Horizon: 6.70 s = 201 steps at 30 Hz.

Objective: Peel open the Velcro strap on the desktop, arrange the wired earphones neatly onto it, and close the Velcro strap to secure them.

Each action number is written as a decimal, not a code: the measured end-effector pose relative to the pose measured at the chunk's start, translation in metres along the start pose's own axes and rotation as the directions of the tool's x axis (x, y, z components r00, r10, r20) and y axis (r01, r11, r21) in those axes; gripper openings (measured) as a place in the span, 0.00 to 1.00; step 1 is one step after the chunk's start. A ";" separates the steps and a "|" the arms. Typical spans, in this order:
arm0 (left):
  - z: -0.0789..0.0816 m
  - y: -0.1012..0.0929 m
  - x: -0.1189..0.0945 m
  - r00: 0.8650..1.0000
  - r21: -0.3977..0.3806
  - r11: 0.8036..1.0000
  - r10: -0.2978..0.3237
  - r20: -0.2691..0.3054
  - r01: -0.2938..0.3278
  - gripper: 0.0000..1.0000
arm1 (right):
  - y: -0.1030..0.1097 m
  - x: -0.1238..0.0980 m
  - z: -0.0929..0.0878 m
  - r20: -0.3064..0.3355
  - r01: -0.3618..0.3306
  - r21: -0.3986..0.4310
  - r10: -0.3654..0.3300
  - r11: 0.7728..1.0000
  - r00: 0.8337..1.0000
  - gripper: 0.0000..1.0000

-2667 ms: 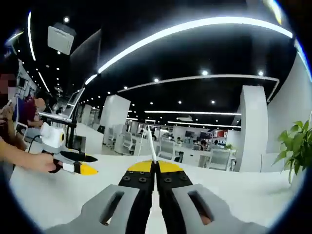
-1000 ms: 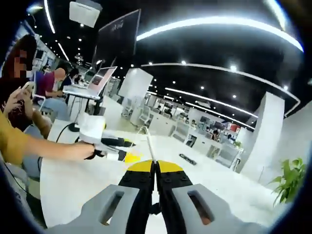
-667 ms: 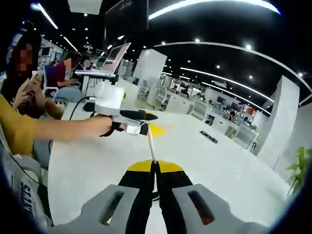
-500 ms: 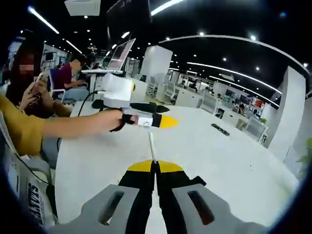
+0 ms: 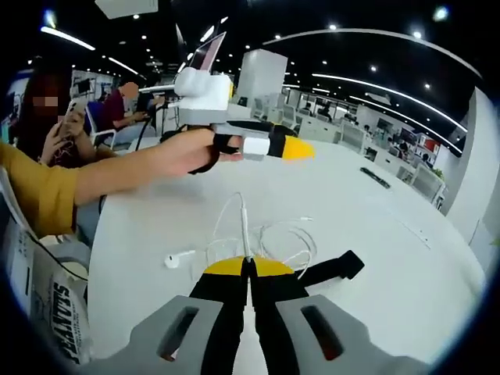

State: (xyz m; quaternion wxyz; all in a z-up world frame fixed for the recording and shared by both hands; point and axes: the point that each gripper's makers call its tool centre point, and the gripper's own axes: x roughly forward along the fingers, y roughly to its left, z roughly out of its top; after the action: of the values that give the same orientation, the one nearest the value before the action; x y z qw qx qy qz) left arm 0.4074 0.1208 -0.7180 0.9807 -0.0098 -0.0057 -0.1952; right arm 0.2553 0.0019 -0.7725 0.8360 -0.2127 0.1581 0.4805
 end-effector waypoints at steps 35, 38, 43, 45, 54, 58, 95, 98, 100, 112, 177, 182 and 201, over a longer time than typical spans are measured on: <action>-0.005 -0.011 0.002 1.000 0.035 0.999 -0.027 -0.015 0.028 0.55 | -0.026 -0.011 0.002 0.111 0.080 0.123 -0.093 0.989 0.989 0.09; -0.005 -0.011 0.003 0.999 0.036 0.999 -0.028 -0.016 0.029 0.55 | -0.020 -0.016 0.009 0.142 0.066 0.113 -0.082 0.991 0.986 0.09; -0.005 -0.012 0.003 0.999 0.036 0.999 -0.030 -0.017 0.030 0.55 | -0.007 -0.024 0.022 0.197 0.019 0.105 -0.040 0.994 0.980 0.09; -0.004 -0.013 0.003 0.999 0.039 0.999 -0.033 -0.016 0.034 0.55 | 0.006 -0.026 0.030 0.238 -0.044 0.096 0.020 0.994 0.971 0.09; -0.004 -0.015 0.001 0.999 0.041 0.998 -0.039 -0.016 0.040 0.55 | 0.028 -0.017 0.028 0.204 -0.117 0.028 0.109 0.993 0.973 0.11; -0.004 -0.014 0.001 0.999 0.037 0.999 -0.037 -0.013 0.037 0.55 | 0.028 -0.012 0.021 0.176 -0.110 0.017 0.106 0.994 0.979 0.11; -0.004 -0.015 0.002 0.999 0.035 0.999 -0.040 -0.015 0.041 0.55 | 0.038 -0.011 -0.020 0.082 -0.064 -0.280 0.090 0.958 0.993 0.05; -0.004 -0.015 0.002 0.999 0.034 0.999 -0.040 -0.016 0.041 0.55 | 0.044 -0.009 -0.025 0.062 -0.103 -0.263 0.123 0.959 0.990 0.06; -0.004 -0.015 0.002 0.999 0.033 0.999 -0.042 -0.015 0.042 0.55 | 0.045 -0.008 -0.025 0.064 -0.121 -0.249 0.141 0.961 0.988 0.06; -0.005 -0.016 0.002 0.999 0.031 0.999 -0.043 -0.017 0.044 0.55 | 0.038 -0.024 0.028 0.292 -0.143 -0.052 0.152 0.988 0.944 0.04; -0.025 -0.203 -0.038 0.772 0.166 0.755 -0.627 -0.103 0.635 0.54 | -0.172 -0.232 0.156 0.401 0.725 -0.027 -0.657 0.689 0.639 0.04; -0.041 -0.216 -0.041 0.742 0.163 0.724 -0.655 -0.140 0.670 0.54 | -0.169 -0.227 0.155 0.399 0.715 -0.029 -0.647 0.699 0.649 0.04; -0.070 -0.222 -0.041 0.733 0.247 0.690 -0.637 -0.239 0.681 0.43 | -0.164 -0.222 0.154 0.408 0.674 0.006 -0.617 0.739 0.673 0.04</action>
State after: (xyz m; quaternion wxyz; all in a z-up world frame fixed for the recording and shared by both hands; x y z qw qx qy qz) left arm 0.2854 -0.0701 -0.7850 0.8308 0.1640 0.0256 -0.5312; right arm 0.2993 -0.1568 -0.5027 0.9477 -0.2165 -0.1297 0.1953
